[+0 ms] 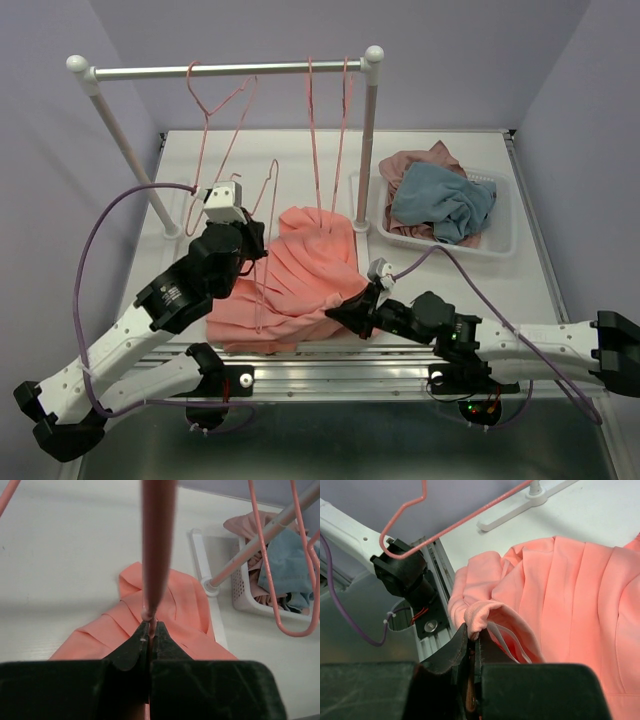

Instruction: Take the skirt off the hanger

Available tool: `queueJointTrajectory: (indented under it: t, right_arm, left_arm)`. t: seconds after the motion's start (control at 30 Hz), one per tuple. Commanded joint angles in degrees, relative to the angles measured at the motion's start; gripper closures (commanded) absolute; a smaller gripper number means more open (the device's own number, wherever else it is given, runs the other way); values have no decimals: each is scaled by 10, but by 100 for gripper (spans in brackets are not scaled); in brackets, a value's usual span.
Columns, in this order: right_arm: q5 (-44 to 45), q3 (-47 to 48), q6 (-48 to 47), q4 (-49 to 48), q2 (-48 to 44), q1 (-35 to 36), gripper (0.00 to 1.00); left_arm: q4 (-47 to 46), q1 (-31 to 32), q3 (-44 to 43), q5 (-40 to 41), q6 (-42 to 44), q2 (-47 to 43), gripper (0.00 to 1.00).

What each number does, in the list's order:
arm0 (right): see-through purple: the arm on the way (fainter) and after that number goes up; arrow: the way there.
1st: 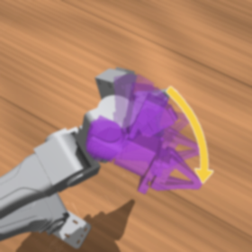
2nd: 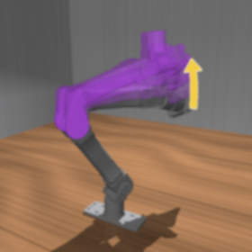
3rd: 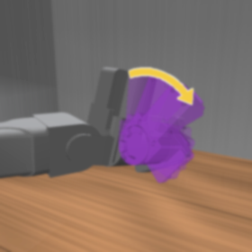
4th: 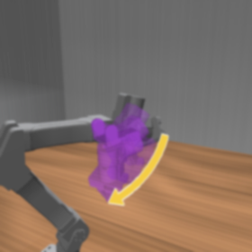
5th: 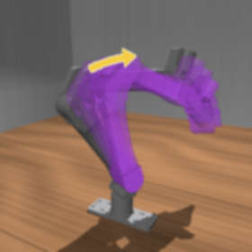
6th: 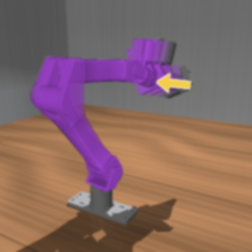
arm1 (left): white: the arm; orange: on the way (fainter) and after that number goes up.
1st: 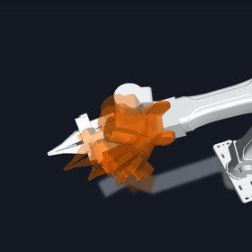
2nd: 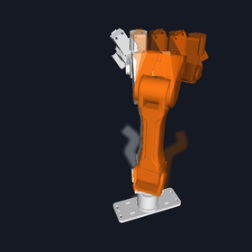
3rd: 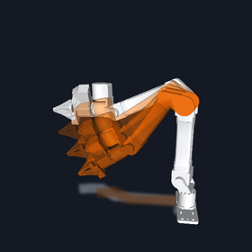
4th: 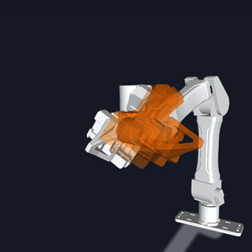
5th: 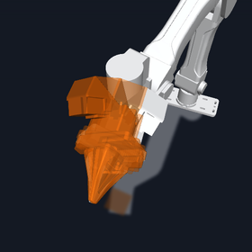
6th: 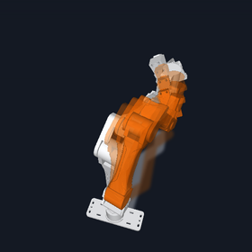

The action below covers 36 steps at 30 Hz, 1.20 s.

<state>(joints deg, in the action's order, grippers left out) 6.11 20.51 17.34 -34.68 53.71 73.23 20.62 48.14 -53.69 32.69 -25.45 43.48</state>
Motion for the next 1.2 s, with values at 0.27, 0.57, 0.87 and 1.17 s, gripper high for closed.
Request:
queueJointTrajectory:
  t: [0.27, 0.57, 0.87, 1.17]
  right_arm:
    - [29, -2, -6, 45, -63, 6, 99]
    - [51, 19, -14, 100, -98, 6, 99]
    - [54, 32, -11, 116, -101, 6, 99]
    - [58, 28, -6, 133, -107, 6, 99]
  left_arm:
    - [61, -2, -176, 59, 72, 99, 100]
    - [55, -2, -330, 137, 145, 214, 100]
    - [7, -22, -461, 148, 227, 298, 100]
    - [-59, -53, -559, 120, 331, 376, 100]
